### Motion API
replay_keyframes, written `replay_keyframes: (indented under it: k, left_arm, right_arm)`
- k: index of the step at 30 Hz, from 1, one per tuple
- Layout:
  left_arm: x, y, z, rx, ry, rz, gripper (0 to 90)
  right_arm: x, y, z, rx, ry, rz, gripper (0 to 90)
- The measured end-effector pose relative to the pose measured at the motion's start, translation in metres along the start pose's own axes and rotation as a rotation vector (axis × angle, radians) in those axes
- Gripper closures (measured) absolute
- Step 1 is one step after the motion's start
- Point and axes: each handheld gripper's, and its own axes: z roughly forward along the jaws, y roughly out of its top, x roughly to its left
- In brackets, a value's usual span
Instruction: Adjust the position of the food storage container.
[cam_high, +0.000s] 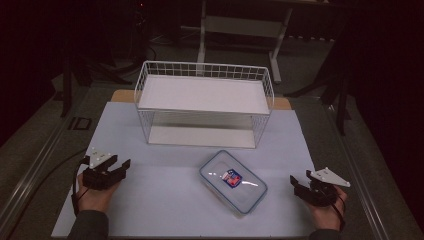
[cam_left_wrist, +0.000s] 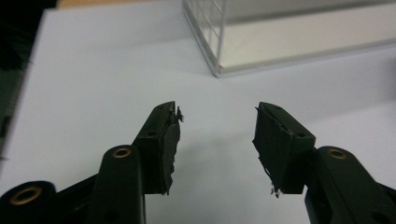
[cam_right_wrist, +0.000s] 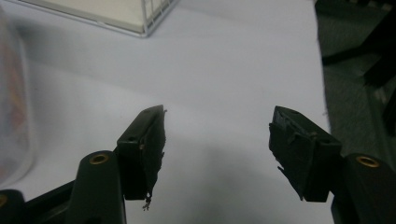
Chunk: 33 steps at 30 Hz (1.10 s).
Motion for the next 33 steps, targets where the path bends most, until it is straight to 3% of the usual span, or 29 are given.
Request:
replay_keyframes:
  k: [8,16,17,20,28,33]
  left_arm:
    - [0.009,0.0,-0.008,-0.034,-0.008,-0.03,47.1]
    - [0.007,0.001,-0.01,-0.052,-0.011,-0.012,47.1]
    - [0.007,0.001,-0.01,-0.052,-0.011,-0.012,47.1]
    - [0.006,0.001,-0.01,-0.06,-0.014,-0.009,46.8]
    - [0.005,0.001,-0.009,-0.056,-0.012,-0.005,45.8]
    - [0.005,0.001,-0.009,-0.058,-0.013,-0.007,45.6]
  right_arm:
    - [0.008,0.006,-0.017,-0.061,0.049,-0.002,37.7]
    - [0.041,0.021,-0.027,-0.128,0.228,-0.033,48.7]
    - [0.041,0.021,-0.027,-0.128,0.228,-0.033,48.7]
    - [0.057,0.023,-0.026,-0.137,0.327,-0.027,54.1]
    - [0.087,0.027,-0.025,-0.13,0.42,-0.084,56.3]
    - [0.108,0.027,-0.024,-0.109,0.485,-0.147,70.2]
